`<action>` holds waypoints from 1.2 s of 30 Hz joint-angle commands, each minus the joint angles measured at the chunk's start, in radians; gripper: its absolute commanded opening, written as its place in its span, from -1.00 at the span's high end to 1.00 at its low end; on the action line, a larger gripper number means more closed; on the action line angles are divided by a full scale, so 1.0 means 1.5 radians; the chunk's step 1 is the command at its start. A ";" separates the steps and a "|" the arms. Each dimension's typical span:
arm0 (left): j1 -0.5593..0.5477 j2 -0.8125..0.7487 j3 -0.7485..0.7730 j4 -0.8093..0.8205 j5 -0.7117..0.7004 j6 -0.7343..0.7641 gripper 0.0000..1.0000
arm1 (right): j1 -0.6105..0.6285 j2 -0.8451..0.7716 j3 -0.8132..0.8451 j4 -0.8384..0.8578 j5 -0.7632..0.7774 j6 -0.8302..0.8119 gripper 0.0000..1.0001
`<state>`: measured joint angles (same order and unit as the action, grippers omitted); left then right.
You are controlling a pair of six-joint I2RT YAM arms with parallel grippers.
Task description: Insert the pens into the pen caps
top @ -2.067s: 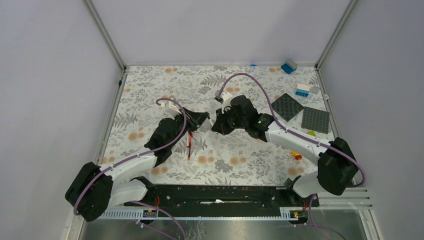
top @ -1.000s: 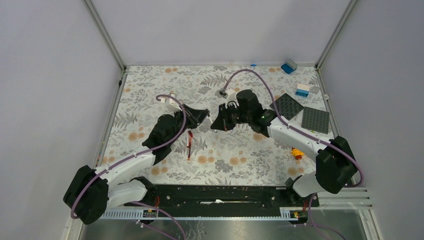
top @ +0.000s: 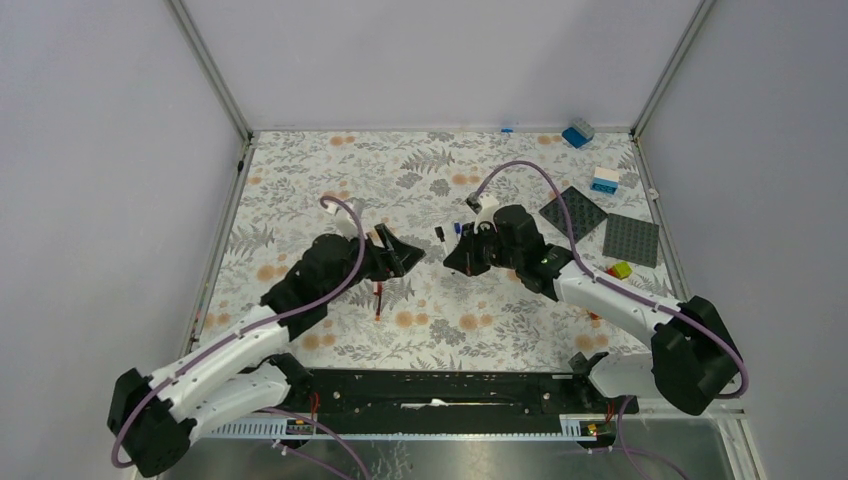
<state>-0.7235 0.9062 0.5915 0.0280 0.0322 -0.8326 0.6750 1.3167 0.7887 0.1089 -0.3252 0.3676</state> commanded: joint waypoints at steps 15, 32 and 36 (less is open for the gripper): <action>0.002 -0.174 0.263 -0.534 -0.299 0.191 -0.98 | 0.002 0.157 0.136 -0.157 0.213 0.077 1.00; 0.001 -0.327 0.135 -0.513 -0.358 0.161 -0.97 | 0.039 0.433 0.388 -0.296 0.179 0.015 0.99; 0.001 -0.330 0.130 -0.510 -0.359 0.163 -0.97 | 0.040 0.464 0.415 -0.314 0.203 0.024 0.96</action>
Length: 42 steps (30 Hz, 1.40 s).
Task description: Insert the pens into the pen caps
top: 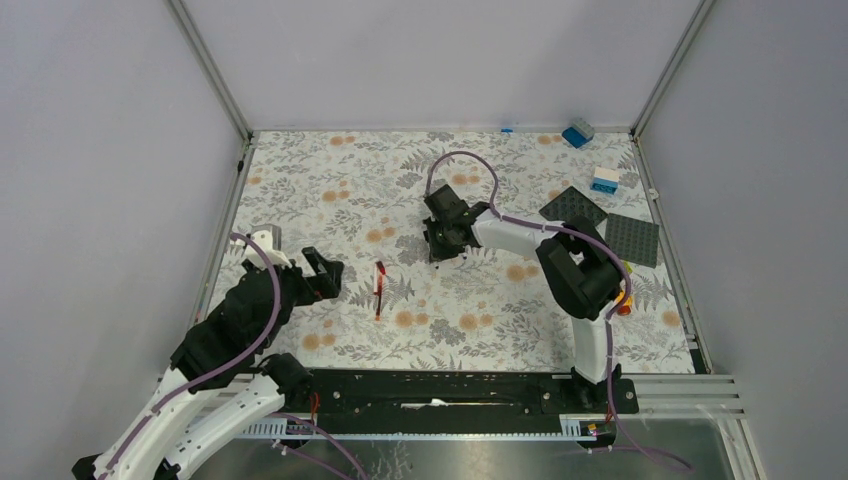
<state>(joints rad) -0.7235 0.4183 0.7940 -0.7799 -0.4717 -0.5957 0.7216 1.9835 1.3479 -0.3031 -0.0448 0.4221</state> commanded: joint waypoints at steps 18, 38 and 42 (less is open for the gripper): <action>0.001 -0.007 -0.009 0.049 0.008 0.029 -0.98 | 0.009 0.035 0.062 -0.069 0.044 -0.024 0.10; 0.002 0.316 0.016 0.052 0.114 -0.015 -0.81 | 0.009 -0.321 -0.223 0.072 0.197 -0.049 -0.71; 0.001 0.361 -0.014 0.090 0.136 -0.037 -0.71 | 0.010 -0.375 -0.299 0.113 0.214 -0.058 -0.71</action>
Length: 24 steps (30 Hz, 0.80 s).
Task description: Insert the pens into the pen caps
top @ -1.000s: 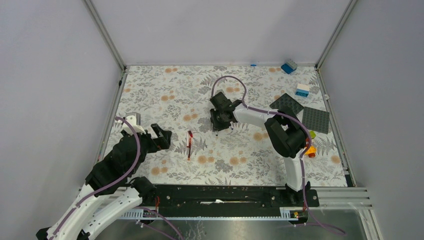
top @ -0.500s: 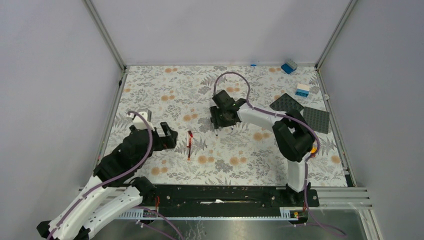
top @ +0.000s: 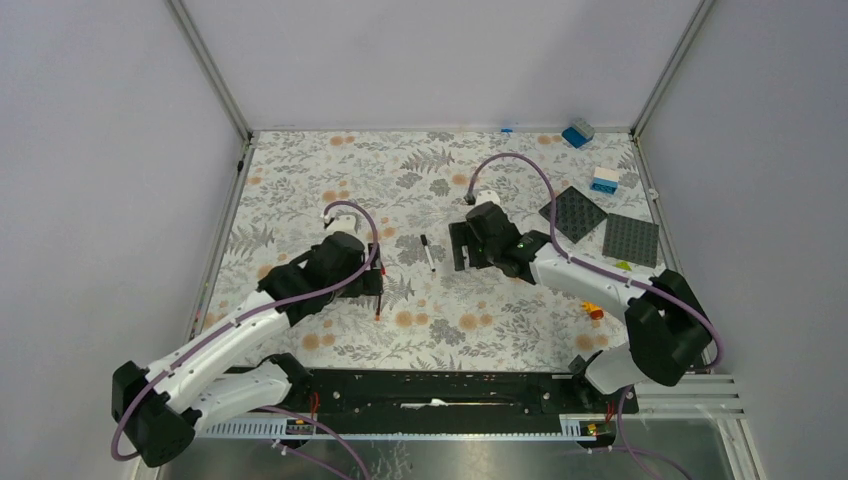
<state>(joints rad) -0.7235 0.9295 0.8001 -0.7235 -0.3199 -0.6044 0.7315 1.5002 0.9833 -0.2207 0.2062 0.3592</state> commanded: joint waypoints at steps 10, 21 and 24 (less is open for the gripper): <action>0.002 0.147 -0.043 0.116 0.079 -0.043 -0.33 | 0.002 -0.099 -0.132 0.127 0.061 -0.028 -0.71; 0.002 0.247 -0.064 0.165 0.081 -0.042 -0.03 | 0.001 -0.066 -0.121 0.129 0.047 -0.036 -0.71; 0.002 0.268 -0.068 0.176 0.081 -0.041 0.06 | -0.002 -0.062 -0.119 0.130 0.043 -0.037 -0.71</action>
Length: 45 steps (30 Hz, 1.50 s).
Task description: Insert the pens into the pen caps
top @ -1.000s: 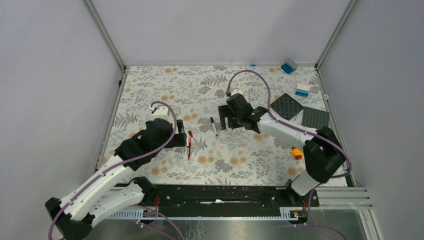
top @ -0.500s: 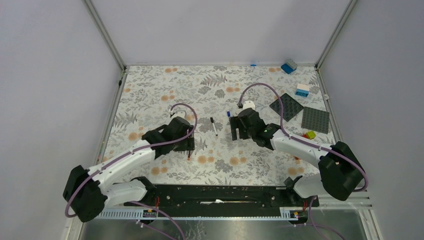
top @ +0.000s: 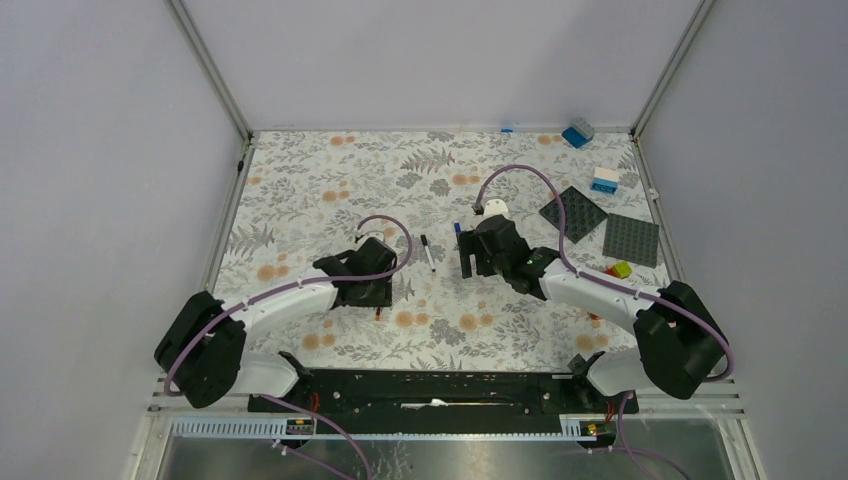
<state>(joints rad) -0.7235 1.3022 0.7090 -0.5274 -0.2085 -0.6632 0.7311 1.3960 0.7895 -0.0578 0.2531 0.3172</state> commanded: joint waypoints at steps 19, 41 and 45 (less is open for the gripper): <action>0.002 0.104 -0.006 0.065 0.019 -0.008 0.86 | -0.022 0.031 0.023 0.016 -0.036 -0.012 -0.68; -0.003 -0.057 -0.043 0.300 0.216 -0.078 1.00 | -0.030 -0.170 -0.112 0.131 -0.104 0.035 -0.73; -0.003 -0.095 -0.060 0.377 0.235 -0.107 1.00 | -0.031 -0.227 -0.157 0.197 -0.218 0.102 -0.76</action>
<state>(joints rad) -0.7258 1.2205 0.6434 -0.1505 0.0769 -0.7628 0.6914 1.1286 0.6006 0.0856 0.1001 0.3660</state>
